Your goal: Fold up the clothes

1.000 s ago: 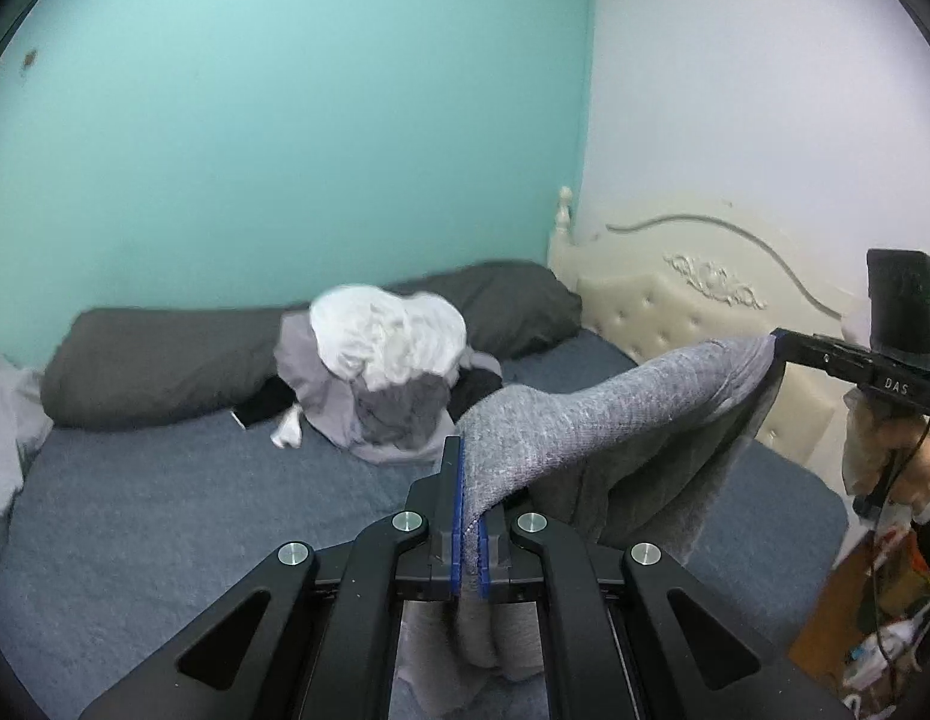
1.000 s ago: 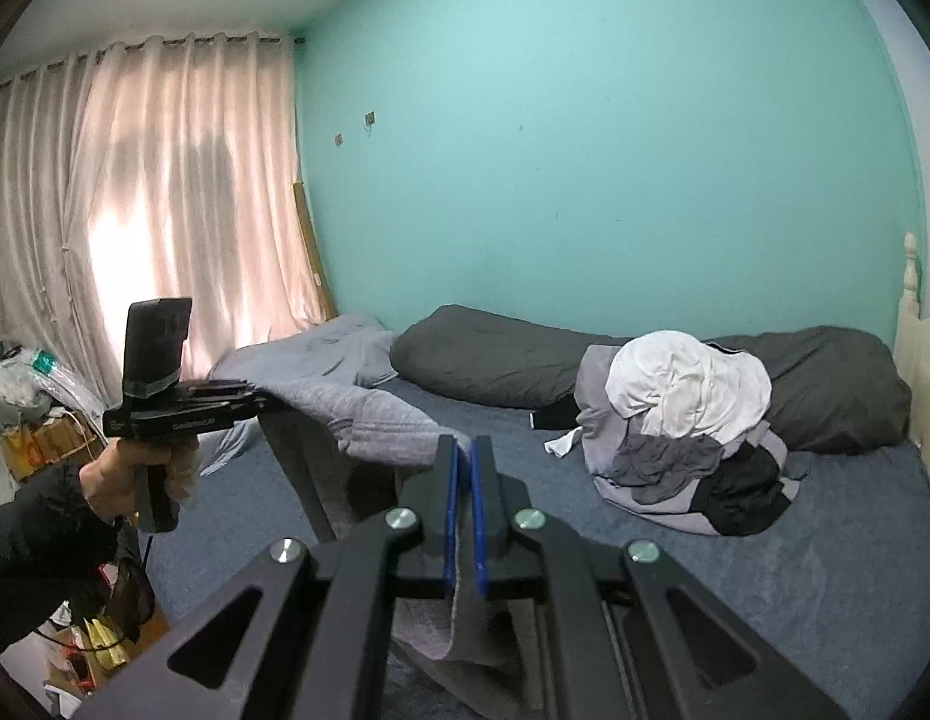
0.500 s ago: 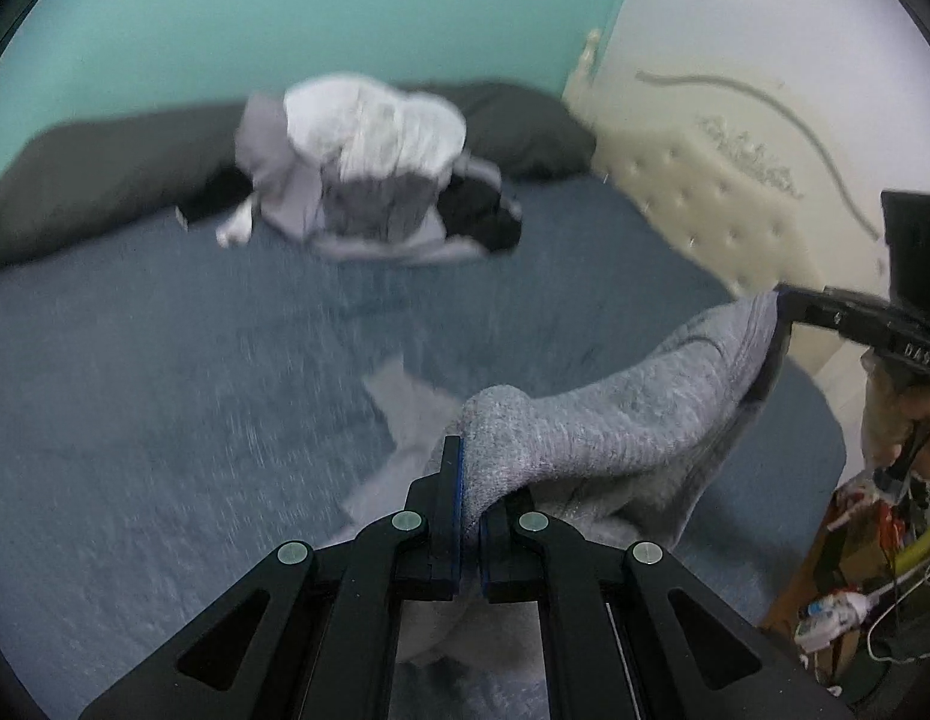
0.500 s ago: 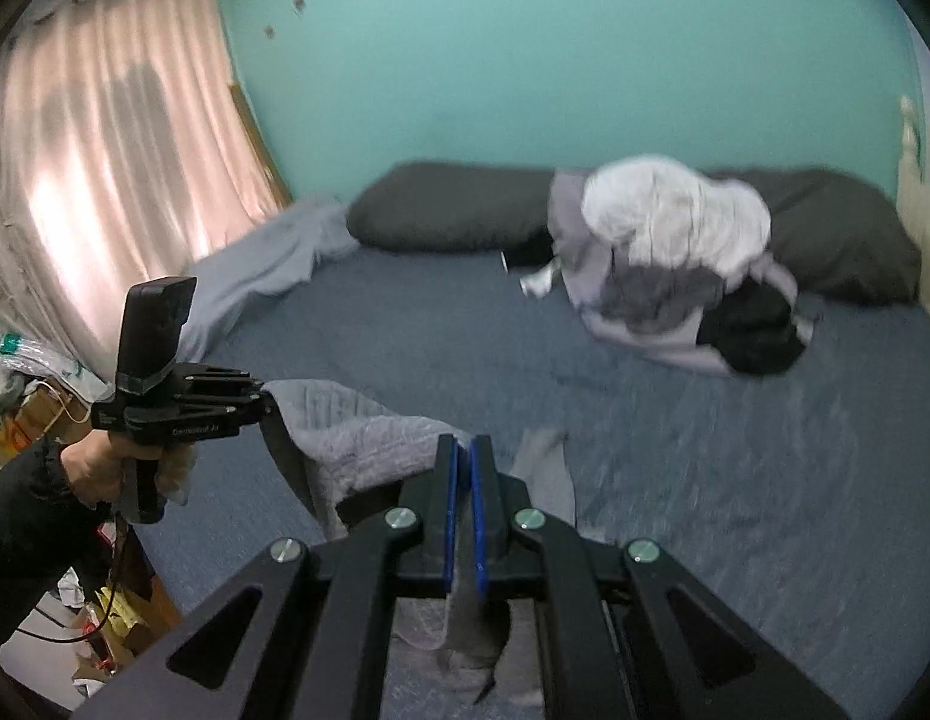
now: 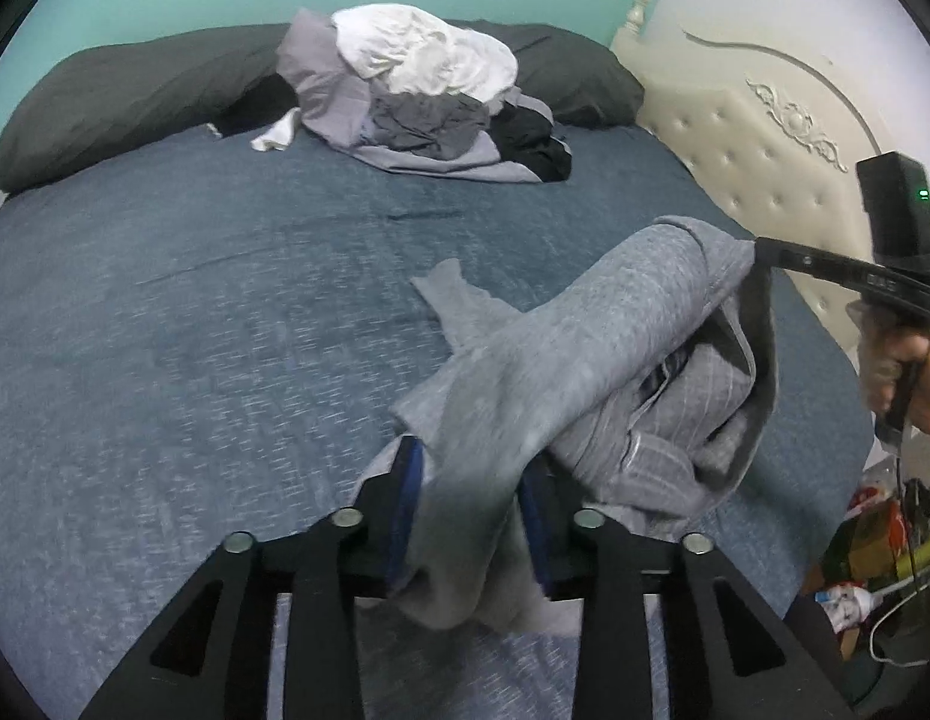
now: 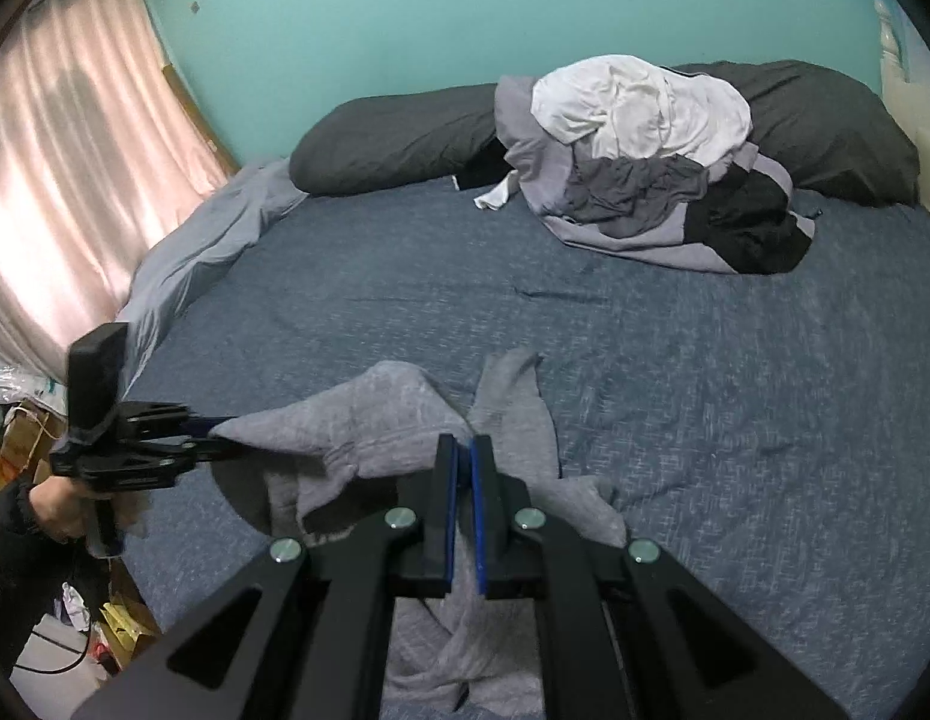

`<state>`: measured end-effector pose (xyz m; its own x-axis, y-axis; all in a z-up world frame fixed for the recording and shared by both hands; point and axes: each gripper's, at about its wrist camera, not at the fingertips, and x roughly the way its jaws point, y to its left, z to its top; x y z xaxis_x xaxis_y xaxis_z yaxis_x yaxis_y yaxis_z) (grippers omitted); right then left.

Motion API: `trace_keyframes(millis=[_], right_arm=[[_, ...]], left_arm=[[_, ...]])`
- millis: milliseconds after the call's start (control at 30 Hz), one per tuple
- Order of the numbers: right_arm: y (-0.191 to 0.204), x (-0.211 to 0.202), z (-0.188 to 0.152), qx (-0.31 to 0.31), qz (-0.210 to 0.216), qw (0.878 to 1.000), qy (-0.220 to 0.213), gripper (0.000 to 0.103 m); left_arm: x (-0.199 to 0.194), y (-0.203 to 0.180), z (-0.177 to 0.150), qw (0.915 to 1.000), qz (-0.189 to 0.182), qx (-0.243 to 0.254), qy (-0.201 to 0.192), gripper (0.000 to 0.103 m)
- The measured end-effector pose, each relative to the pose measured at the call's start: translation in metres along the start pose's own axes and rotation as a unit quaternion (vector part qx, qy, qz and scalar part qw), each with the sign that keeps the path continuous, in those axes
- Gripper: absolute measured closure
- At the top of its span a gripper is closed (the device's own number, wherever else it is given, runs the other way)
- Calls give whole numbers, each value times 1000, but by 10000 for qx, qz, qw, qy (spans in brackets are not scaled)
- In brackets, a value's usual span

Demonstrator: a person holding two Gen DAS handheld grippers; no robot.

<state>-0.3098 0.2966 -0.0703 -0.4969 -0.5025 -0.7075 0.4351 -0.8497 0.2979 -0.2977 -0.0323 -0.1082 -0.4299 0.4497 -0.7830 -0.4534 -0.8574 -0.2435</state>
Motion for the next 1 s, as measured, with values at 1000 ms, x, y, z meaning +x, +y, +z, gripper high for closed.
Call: trace_keyframes(millis=[1000], right_arm=[[-4,-3,7,163,47,9997,-157,99]], left_arm=[[88,-60,-29,9944,-269,-1021,-69,98]])
